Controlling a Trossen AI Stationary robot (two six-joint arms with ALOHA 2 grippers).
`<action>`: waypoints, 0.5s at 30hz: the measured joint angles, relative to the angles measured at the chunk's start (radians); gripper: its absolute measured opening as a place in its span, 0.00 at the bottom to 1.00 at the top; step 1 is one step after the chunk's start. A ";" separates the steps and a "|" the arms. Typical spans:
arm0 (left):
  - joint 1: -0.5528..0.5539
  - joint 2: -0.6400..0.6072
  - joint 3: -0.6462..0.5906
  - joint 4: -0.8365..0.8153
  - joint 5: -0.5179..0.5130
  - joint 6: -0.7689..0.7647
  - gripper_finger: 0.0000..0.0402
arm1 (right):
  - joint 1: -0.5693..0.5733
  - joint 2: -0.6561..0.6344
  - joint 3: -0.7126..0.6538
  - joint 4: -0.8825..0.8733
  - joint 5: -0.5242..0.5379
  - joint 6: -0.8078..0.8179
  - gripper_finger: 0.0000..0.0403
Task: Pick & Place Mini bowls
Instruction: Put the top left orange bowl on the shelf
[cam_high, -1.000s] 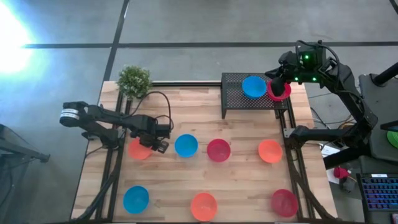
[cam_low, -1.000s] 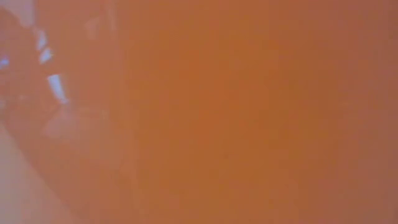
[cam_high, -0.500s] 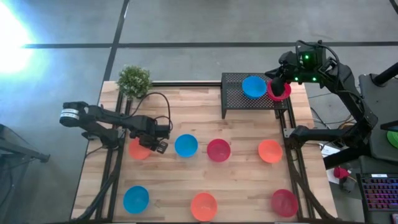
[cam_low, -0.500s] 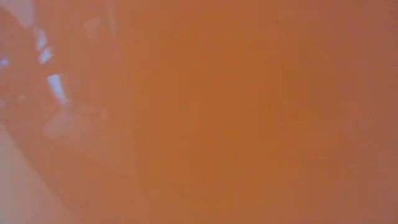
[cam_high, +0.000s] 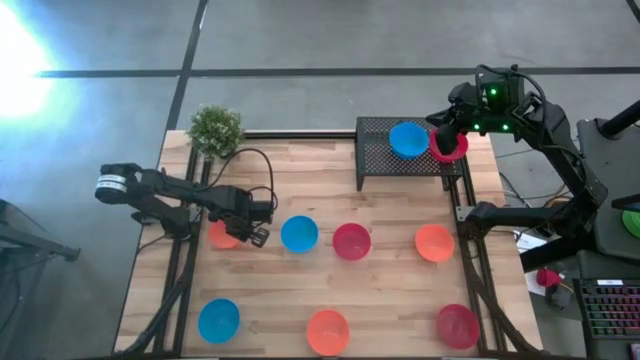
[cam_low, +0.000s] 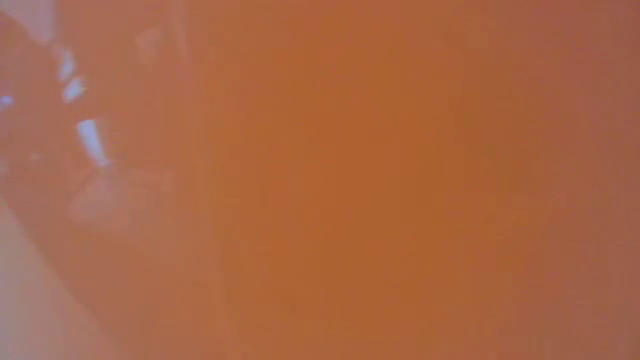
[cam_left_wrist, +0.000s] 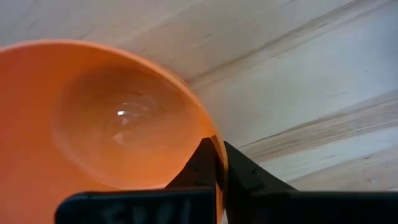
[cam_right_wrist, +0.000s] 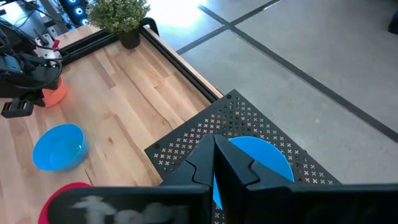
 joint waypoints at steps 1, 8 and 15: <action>0.000 0.000 0.000 0.000 0.000 0.000 0.01 | 0.000 0.000 0.000 0.000 0.000 0.000 0.02; 0.000 0.000 0.000 0.005 0.001 0.005 0.00 | 0.000 0.000 0.000 0.000 0.000 0.000 0.02; -0.001 0.000 0.000 0.008 0.001 0.005 0.00 | 0.000 0.000 0.000 0.000 0.000 0.000 0.02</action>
